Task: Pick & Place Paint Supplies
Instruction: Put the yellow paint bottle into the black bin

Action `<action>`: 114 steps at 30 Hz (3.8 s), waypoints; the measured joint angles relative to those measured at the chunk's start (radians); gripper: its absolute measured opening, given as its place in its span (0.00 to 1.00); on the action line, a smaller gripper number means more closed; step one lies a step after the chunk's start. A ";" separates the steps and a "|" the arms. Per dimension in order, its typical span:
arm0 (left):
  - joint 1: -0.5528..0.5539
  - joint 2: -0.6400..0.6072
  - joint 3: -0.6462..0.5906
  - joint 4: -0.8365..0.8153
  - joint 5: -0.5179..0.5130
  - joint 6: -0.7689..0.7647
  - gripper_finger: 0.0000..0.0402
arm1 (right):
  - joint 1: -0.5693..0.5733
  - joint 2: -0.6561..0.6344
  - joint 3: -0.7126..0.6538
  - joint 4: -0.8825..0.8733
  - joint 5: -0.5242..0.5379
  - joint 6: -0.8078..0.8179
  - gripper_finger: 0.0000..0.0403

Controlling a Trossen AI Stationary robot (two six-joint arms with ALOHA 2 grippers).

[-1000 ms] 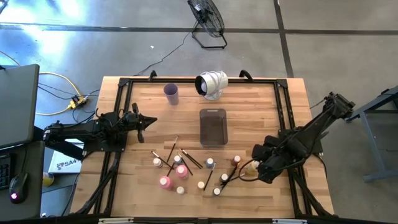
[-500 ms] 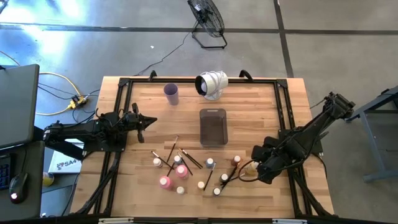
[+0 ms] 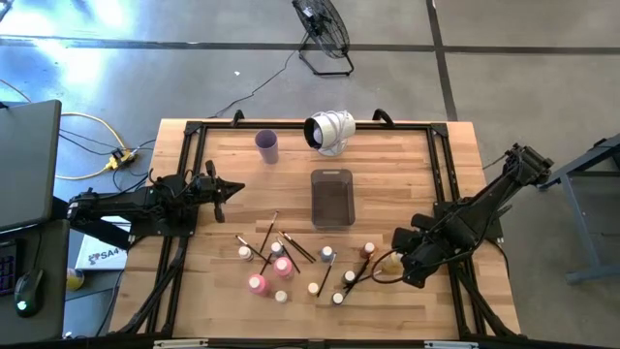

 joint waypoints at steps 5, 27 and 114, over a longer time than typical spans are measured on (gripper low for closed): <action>0.000 0.000 0.000 0.000 0.000 0.000 0.00 | 0.000 0.000 0.000 0.003 -0.006 0.002 0.32; 0.000 0.000 0.000 0.000 0.000 0.000 0.00 | 0.000 -0.057 0.000 0.017 0.008 0.045 0.26; 0.000 0.000 0.000 0.000 0.000 0.027 0.00 | -0.894 0.230 0.238 0.281 -0.077 -0.844 0.27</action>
